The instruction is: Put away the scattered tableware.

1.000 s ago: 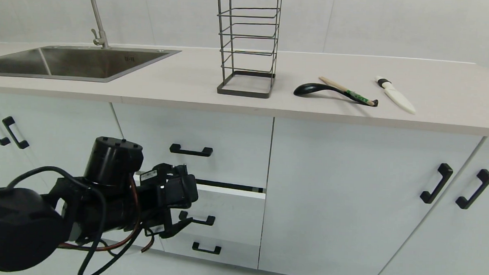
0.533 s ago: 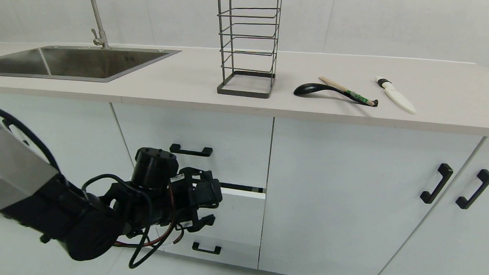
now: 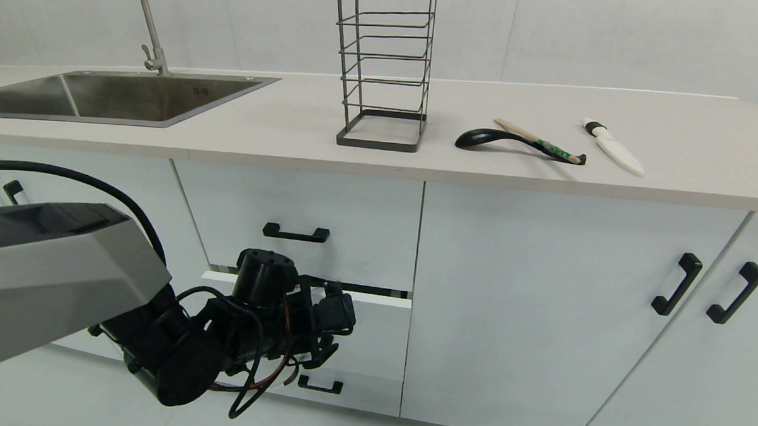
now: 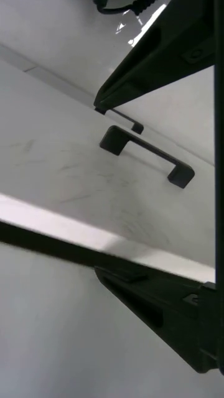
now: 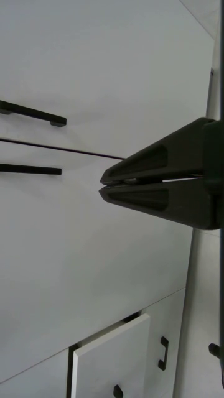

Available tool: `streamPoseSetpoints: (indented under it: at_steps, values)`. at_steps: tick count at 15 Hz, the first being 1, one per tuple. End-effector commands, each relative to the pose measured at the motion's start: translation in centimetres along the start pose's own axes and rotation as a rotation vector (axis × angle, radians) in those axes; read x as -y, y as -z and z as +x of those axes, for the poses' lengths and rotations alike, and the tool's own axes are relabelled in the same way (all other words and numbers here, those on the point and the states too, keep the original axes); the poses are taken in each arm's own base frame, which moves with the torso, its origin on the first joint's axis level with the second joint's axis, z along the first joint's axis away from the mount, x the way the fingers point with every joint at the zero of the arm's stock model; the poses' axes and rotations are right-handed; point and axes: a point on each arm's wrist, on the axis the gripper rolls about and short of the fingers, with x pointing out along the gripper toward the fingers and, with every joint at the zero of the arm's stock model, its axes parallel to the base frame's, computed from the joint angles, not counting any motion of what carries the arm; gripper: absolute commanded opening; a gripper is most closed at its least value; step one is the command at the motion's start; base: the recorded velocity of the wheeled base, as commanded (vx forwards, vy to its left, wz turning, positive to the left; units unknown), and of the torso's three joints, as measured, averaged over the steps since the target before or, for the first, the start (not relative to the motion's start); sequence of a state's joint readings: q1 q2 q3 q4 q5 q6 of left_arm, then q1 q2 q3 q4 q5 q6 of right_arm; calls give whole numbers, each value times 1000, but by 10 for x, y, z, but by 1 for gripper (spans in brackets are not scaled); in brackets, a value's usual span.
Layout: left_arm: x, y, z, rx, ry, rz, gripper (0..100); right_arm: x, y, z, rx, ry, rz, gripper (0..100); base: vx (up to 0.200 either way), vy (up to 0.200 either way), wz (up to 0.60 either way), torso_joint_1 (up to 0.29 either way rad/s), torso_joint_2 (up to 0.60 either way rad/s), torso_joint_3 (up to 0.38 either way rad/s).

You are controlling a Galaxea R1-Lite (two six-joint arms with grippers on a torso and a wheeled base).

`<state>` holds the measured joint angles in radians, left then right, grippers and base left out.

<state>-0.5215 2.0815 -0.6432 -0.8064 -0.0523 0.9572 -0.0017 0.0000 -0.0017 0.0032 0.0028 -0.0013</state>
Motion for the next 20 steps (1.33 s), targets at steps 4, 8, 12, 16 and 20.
streamPoseSetpoints:
  at_steps: [4, 8, 12, 16, 20]
  values:
    - [12, 7, 5, -28, 44, 1, 100, 0, 0, 0, -2, 0, 0, 0, 0, 0, 0, 0, 0, 0]
    - [25, -8, -63, 33, 37, 35, 100, 0, 0, 0, -2, 0, 0, 0, 0, 0, 0, 0, 0, 0]
    - [27, -8, -89, 54, 19, 38, 100, 0, 0, 0, -2, 0, 0, 0, 0, 0, 0, 0, 0, 0]
    - [36, -6, -70, 33, 68, 44, 100, 0, 0, 0, 0, 0, 0, 0, 0, 0, 0, 0, 0, 0]
    - [43, -5, -69, 41, 95, 49, 100, 0, 0, 0, -2, 0, 0, 0, 0, 0, 0, 0, 0, 0]
